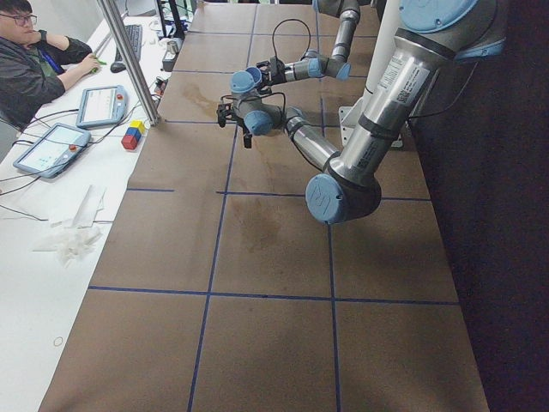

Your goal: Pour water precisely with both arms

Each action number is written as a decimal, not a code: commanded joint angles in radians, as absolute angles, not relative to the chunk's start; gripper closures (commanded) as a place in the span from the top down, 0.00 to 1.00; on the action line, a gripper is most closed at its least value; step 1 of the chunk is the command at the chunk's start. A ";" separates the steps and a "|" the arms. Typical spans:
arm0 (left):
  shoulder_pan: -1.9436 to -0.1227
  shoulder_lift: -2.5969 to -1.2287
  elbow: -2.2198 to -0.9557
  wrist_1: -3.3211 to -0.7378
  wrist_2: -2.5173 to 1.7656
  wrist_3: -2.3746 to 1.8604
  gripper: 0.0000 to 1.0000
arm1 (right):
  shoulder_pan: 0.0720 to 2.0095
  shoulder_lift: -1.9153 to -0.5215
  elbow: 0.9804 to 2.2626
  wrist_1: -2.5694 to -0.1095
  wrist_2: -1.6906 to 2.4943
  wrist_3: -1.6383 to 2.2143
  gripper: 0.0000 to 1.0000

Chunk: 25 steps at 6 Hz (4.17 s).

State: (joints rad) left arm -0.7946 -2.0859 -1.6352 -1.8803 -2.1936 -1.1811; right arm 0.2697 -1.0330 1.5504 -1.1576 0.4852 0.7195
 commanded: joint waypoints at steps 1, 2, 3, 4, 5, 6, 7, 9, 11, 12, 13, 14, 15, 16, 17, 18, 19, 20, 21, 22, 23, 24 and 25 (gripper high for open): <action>-0.795 -2.085 -1.635 -1.881 -2.194 -1.181 1.00 | 0.239 -1.022 1.545 -1.210 0.431 0.626 0.00; -0.795 -2.085 -1.634 -1.881 -2.194 -1.181 1.00 | 0.236 -1.022 1.546 -1.259 0.401 0.570 0.00; -0.795 -2.083 -1.634 -1.881 -2.194 -1.181 1.00 | 0.232 -1.022 1.545 -1.273 0.368 0.496 0.00; -0.795 -2.083 -1.634 -1.881 -2.194 -1.181 1.00 | 0.232 -1.026 1.545 -1.275 0.358 0.412 0.00; -0.796 -2.083 -1.634 -1.881 -2.194 -1.180 1.00 | 0.230 -1.020 1.545 -1.325 0.316 0.294 0.00; -0.795 -2.085 -1.634 -1.881 -2.194 -1.180 1.00 | 0.230 -1.020 1.545 -1.351 0.308 0.229 0.00; -0.795 -2.085 -1.634 -1.881 -2.194 -1.180 1.00 | 0.230 -1.019 1.546 -1.362 0.305 0.154 0.00; -0.795 -2.085 -1.634 -1.881 -2.194 -1.180 1.00 | 0.230 -1.005 1.546 -1.374 0.305 0.117 0.00; -0.796 -2.085 -1.634 -1.881 -2.194 -1.180 1.00 | 0.229 -1.003 1.546 -1.403 0.305 0.103 0.00; -0.796 -2.083 -1.634 -1.881 -2.194 -1.180 1.00 | 0.229 -1.003 1.549 -1.407 0.305 0.066 0.00; -0.796 -2.083 -1.634 -1.881 -2.194 -1.180 1.00 | 0.229 -1.003 1.549 -1.407 0.305 0.048 0.00; -0.796 -2.083 -1.634 -1.881 -2.194 -1.180 1.00 | 0.229 -1.003 1.549 -1.408 0.305 0.043 0.00; -0.796 -2.083 -1.634 -1.881 -2.194 -1.180 1.00 | 0.229 -1.002 1.549 -1.408 0.305 0.034 0.00; -0.796 -2.083 -1.634 -1.881 -2.194 -1.180 1.00 | 0.229 -1.000 1.549 -1.410 0.305 0.029 0.00; -0.796 -2.083 -1.634 -1.881 -2.194 -1.180 1.00 | 0.229 -1.000 1.551 -1.410 0.305 0.029 0.00; -0.796 -2.083 -1.634 -1.881 -2.194 -1.180 1.00 | 0.229 -0.999 1.551 -1.410 0.305 0.029 0.00; -0.796 -2.083 -1.634 -1.881 -2.194 -1.180 1.00 | 0.229 -0.999 1.552 -1.410 0.305 0.028 0.00; -0.796 -2.083 -1.634 -1.881 -2.194 -1.180 1.00 | 0.229 -0.996 1.554 -1.410 0.307 0.028 0.00; -0.796 -2.083 -1.634 -1.881 -2.194 -1.180 1.00 | 0.229 -0.985 1.557 -1.404 0.311 0.029 0.00; -0.796 -2.083 -1.635 -1.881 -2.194 -1.180 1.00 | 0.230 -0.985 1.566 -1.399 0.316 0.041 0.00; -0.796 -2.083 -1.635 -1.881 -2.194 -1.180 1.00 | 0.232 -0.986 1.612 -1.397 0.349 0.063 0.00; -0.796 -2.083 -1.635 -1.881 -2.194 -1.180 1.00 | 0.233 -0.997 1.647 -1.397 0.383 0.181 0.00; -0.796 -2.083 -1.635 -1.881 -2.194 -1.180 1.00 | 0.233 -1.009 1.652 -1.299 0.452 0.386 0.00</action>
